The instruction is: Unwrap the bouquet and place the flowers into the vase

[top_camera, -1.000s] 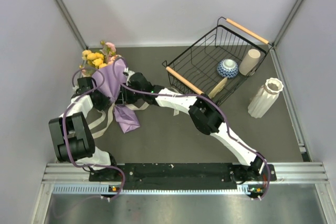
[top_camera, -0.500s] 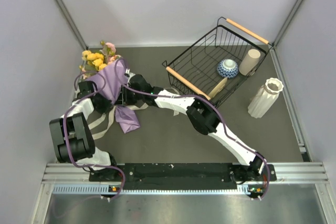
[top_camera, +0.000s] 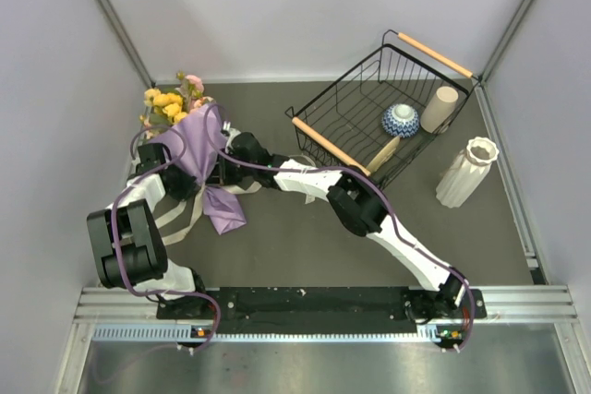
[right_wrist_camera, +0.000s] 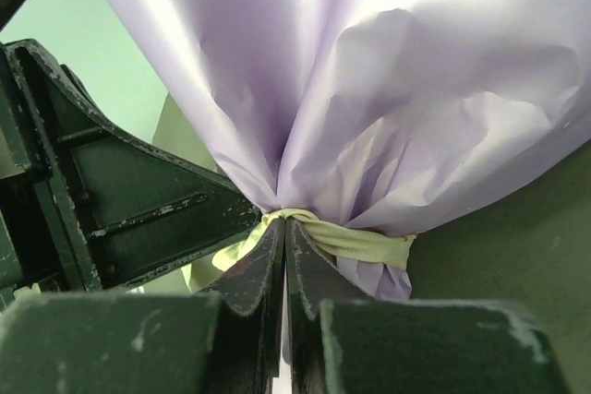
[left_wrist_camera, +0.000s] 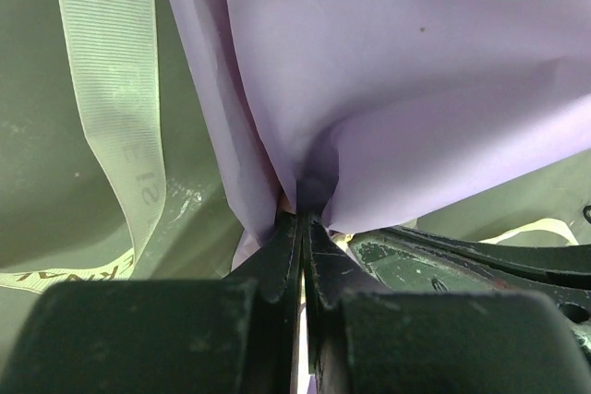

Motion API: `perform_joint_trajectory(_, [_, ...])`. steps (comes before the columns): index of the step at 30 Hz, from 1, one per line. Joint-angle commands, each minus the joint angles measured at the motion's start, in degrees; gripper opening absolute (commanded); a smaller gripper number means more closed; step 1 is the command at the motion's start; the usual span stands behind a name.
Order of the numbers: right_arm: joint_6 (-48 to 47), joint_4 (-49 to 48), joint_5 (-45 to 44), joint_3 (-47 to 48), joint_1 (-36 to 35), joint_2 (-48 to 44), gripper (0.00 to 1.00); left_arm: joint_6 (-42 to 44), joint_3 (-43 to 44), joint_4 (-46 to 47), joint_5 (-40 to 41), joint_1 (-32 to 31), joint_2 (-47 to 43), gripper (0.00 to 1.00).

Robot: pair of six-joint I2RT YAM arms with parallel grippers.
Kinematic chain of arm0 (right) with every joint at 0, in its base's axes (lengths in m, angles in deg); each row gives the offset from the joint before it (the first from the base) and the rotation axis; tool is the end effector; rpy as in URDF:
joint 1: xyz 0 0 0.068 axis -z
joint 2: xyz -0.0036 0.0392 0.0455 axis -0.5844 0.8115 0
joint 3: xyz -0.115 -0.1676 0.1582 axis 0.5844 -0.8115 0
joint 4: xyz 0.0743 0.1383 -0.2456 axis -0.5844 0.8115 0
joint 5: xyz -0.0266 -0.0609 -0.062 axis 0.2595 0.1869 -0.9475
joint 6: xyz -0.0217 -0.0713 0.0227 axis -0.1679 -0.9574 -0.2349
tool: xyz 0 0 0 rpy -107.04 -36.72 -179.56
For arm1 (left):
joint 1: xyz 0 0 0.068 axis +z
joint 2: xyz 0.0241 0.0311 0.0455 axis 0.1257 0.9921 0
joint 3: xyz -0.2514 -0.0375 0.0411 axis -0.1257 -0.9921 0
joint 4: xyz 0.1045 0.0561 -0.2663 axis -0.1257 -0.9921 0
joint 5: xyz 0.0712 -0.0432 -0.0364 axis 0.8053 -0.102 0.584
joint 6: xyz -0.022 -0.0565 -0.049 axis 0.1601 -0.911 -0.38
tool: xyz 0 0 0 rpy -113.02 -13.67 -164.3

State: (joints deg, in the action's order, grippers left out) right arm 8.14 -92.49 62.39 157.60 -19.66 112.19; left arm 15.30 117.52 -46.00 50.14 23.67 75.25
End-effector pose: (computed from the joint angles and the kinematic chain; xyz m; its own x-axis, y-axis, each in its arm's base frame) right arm 0.3437 0.5381 0.1045 -0.8514 -0.0161 -0.5242 -0.4789 0.4311 0.7647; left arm 0.3125 0.0779 0.1105 -0.5279 -0.7930 -0.3041 -0.6422 0.6070 -0.4681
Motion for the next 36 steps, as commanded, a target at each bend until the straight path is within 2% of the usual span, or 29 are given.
perform_joint_trajectory(1, [-2.2, -4.7, 0.3, -3.1, 0.0, -7.6, 0.00, 0.1, -0.3, -1.3, -1.2, -0.3, -1.5, 0.04])
perform_joint_trajectory(5, [-2.1, -7.3, 0.5, -9.2, 0.0, -12.5, 0.00, 0.3, 0.3, -1.8, 0.1, -0.1, -1.3, 0.04])
perform_joint_trajectory(18, [-4.1, -7.3, 1.1, -18.2, 0.3, -22.0, 0.00, -0.5, 0.3, -1.4, 0.5, 0.6, -2.1, 0.12])
perform_joint_trajectory(22, [-4.3, -3.5, 1.3, -14.2, 0.5, -18.0, 0.01, -0.3, 0.3, -1.5, -0.5, 0.6, -2.7, 0.14])
perform_joint_trajectory(23, [-4.0, -0.9, 2.1, -9.8, 0.5, -16.3, 0.09, -0.4, 0.3, -1.6, -0.4, 0.6, -2.7, 0.15])
perform_joint_trajectory(25, [-2.8, -0.6, 3.9, -6.2, 0.5, -12.1, 0.14, -0.2, 0.4, -1.5, -0.5, 0.6, -2.7, 0.15])
perform_joint_trajectory(26, [-2.6, -0.6, 4.0, -5.4, 0.4, -11.1, 0.18, -0.2, 0.5, -1.6, -0.9, 0.7, -2.4, 0.11])
perform_joint_trajectory(30, [-2.7, 0.6, 4.4, -1.9, 0.4, -7.7, 0.19, -0.4, -0.4, -1.0, -2.2, 0.7, -2.2, 0.08])
perform_joint_trajectory(33, [-3.1, 1.5, 4.1, -1.3, 0.2, -6.9, 0.33, -0.3, -0.9, -0.6, -1.9, 0.7, -1.9, 0.08])
perform_joint_trajectory(36, [-4.2, 2.2, 2.4, -3.0, 0.1, -7.6, 0.36, -0.3, -1.0, -0.4, -2.1, 0.7, -1.7, 0.08])
